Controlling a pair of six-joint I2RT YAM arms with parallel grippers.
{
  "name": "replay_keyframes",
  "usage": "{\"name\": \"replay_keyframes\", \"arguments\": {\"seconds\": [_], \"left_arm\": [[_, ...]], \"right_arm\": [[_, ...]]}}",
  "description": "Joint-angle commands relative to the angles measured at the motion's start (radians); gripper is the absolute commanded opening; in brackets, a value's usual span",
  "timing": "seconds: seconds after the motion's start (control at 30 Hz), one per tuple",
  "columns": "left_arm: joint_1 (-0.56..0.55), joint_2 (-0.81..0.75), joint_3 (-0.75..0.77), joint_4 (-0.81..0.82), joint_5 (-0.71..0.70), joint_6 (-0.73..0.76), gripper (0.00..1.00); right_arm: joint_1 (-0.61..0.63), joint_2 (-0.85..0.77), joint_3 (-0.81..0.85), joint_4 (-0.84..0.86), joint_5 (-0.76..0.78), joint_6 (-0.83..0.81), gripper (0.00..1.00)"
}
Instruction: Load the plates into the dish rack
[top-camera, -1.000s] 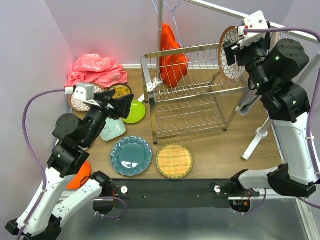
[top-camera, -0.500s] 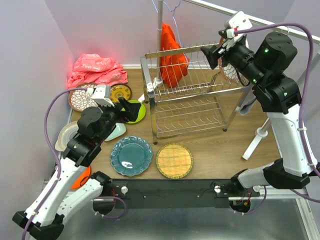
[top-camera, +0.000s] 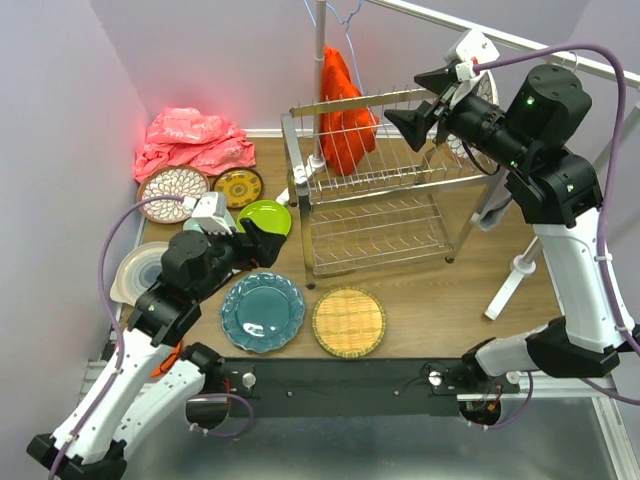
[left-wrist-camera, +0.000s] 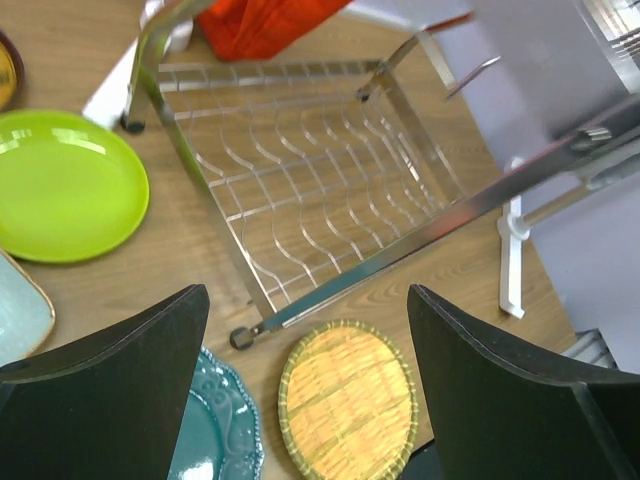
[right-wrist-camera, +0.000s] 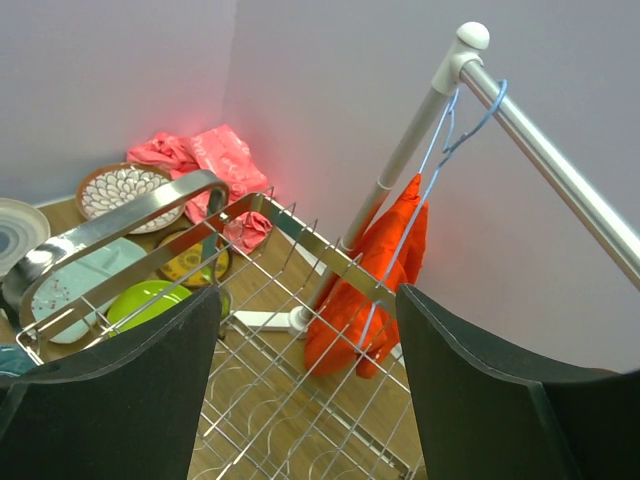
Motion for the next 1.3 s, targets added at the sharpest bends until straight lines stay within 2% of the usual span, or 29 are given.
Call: {"name": "replay_keyframes", "arguments": {"seconds": [0.0, 0.1, 0.23, 0.27, 0.37, 0.7, 0.83, 1.0, 1.1, 1.27], "left_arm": [[0.020, 0.076, -0.050, 0.066, 0.041, -0.096, 0.89], [0.079, 0.146, -0.064, 0.106, 0.081, -0.135, 0.86], [0.252, 0.229, -0.101, 0.149, 0.200, -0.143, 0.80], [0.314, 0.241, -0.104, 0.158, 0.214, -0.140, 0.79], [0.394, 0.303, -0.106, 0.179, 0.216, -0.138, 0.80], [0.645, 0.605, 0.035, 0.314, 0.303, -0.006, 0.77], [0.734, 0.712, 0.089, 0.377, 0.345, -0.058, 0.71], [0.871, 0.735, 0.060, 0.489, 0.349, -0.217, 0.72], [0.931, 0.757, 0.037, 0.549, 0.357, -0.264, 0.71], [0.980, 0.829, 0.051, 0.555, 0.345, -0.264, 0.71]], "right_arm": [[0.005, -0.022, -0.014, -0.023, -0.033, 0.045, 0.79], [0.005, -0.020, -0.005, -0.023, -0.013, 0.060, 0.80], [0.005, -0.019, -0.011, -0.021, 0.001, 0.088, 0.80], [0.005, -0.022, -0.017, -0.020, 0.000, 0.091, 0.80], [0.005, -0.022, -0.031, -0.019, 0.006, 0.097, 0.80], [0.006, -0.008, -0.038, -0.010, 0.047, 0.126, 0.79], [0.005, -0.011, -0.063, 0.011, 0.084, 0.183, 0.80], [0.005, -0.004, -0.081, 0.020, 0.086, 0.232, 0.80], [0.005, 0.009, -0.077, 0.023, 0.075, 0.246, 0.80], [0.005, 0.027, -0.060, 0.031, 0.075, 0.266, 0.80]]}}
